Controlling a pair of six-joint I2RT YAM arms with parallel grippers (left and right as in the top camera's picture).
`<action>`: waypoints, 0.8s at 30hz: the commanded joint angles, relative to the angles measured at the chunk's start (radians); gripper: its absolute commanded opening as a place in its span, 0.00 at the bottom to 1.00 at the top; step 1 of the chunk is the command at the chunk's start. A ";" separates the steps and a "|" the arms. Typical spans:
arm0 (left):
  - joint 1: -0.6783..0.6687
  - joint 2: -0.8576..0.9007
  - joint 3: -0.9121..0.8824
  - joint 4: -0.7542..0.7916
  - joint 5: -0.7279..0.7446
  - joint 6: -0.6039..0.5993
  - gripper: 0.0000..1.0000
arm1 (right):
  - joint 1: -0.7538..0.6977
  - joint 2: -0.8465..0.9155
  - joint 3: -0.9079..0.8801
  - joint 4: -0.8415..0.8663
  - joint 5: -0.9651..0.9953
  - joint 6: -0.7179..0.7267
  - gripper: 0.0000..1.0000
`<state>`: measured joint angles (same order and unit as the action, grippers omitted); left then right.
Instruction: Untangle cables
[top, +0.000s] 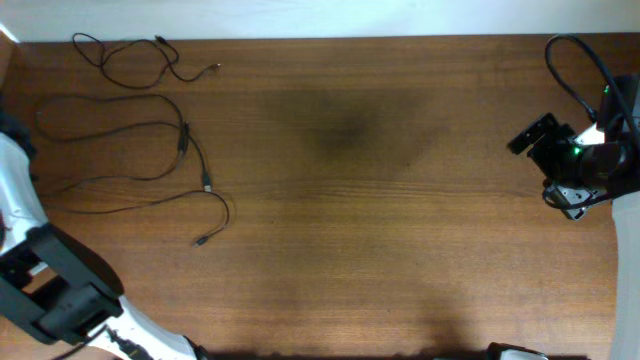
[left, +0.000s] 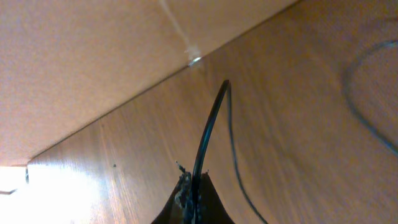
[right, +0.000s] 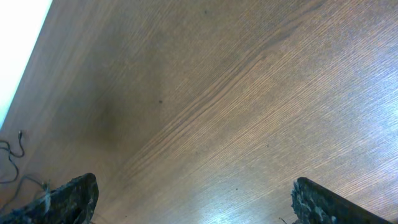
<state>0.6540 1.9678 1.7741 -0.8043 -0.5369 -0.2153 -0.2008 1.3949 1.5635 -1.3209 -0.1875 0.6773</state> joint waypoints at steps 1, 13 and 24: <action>0.051 0.068 -0.014 0.058 -0.016 0.024 0.43 | 0.005 0.002 -0.003 0.001 0.020 -0.001 1.00; 0.073 0.088 -0.014 0.145 0.290 0.101 0.97 | 0.005 0.002 -0.003 0.008 0.019 -0.001 1.00; -0.076 0.155 -0.015 0.071 0.822 0.097 0.62 | 0.005 0.004 -0.003 0.027 0.016 0.000 1.00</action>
<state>0.6579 2.0594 1.7622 -0.7303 0.1791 -0.1207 -0.2008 1.3949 1.5635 -1.2972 -0.1810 0.6777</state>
